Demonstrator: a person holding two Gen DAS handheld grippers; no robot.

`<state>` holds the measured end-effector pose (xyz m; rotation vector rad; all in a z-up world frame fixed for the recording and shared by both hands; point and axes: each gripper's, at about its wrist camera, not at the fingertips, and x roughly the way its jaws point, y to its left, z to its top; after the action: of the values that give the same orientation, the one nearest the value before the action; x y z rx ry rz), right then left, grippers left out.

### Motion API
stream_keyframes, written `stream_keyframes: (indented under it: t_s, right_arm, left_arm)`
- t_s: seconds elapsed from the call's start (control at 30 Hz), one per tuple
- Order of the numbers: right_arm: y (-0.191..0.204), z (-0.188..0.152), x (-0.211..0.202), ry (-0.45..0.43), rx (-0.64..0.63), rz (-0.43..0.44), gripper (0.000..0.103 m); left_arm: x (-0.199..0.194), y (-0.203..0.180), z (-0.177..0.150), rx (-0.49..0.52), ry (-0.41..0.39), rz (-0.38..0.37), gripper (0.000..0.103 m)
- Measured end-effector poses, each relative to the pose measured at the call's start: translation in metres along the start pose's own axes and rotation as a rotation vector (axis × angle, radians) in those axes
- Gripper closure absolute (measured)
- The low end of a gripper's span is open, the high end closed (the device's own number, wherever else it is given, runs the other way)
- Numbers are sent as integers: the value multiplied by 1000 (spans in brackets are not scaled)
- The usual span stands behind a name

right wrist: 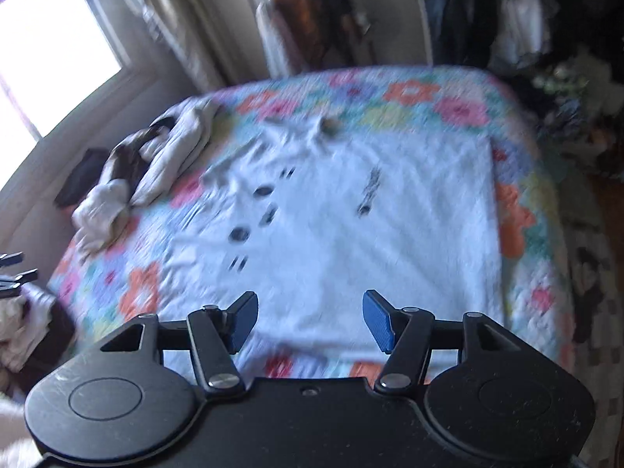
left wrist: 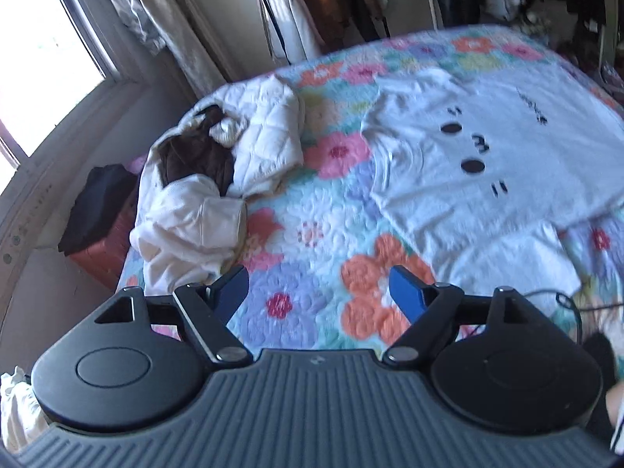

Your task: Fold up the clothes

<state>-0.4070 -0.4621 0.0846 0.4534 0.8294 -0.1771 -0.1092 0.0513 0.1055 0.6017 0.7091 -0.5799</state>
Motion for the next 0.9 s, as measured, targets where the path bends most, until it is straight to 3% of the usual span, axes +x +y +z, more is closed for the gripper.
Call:
stream_keyframes:
  t_s: [0.13, 0.23, 0.33, 0.53, 0.7, 0.9]
  right_arm:
    - [-21, -15, 8, 45, 16, 3, 38]
    - [-30, -27, 20, -9, 66, -8, 38]
    - [-11, -34, 36, -71, 46, -81, 38]
    - [45, -36, 67, -120, 8, -155, 38]
    - [74, -37, 91, -126, -43, -264, 37]
    - [95, -37, 100, -144, -31, -277, 37]
  left_arm:
    - [-6, 15, -14, 39, 64, 68, 24]
    - [-11, 24, -22, 4, 58, 88, 24]
    - [-6, 13, -21, -90, -3, -15, 24]
    - [30, -64, -7, -203, -81, -253, 24]
    - [54, -136, 11, -192, -81, -323, 24]
    - [66, -181, 19, -212, -73, -348, 24]
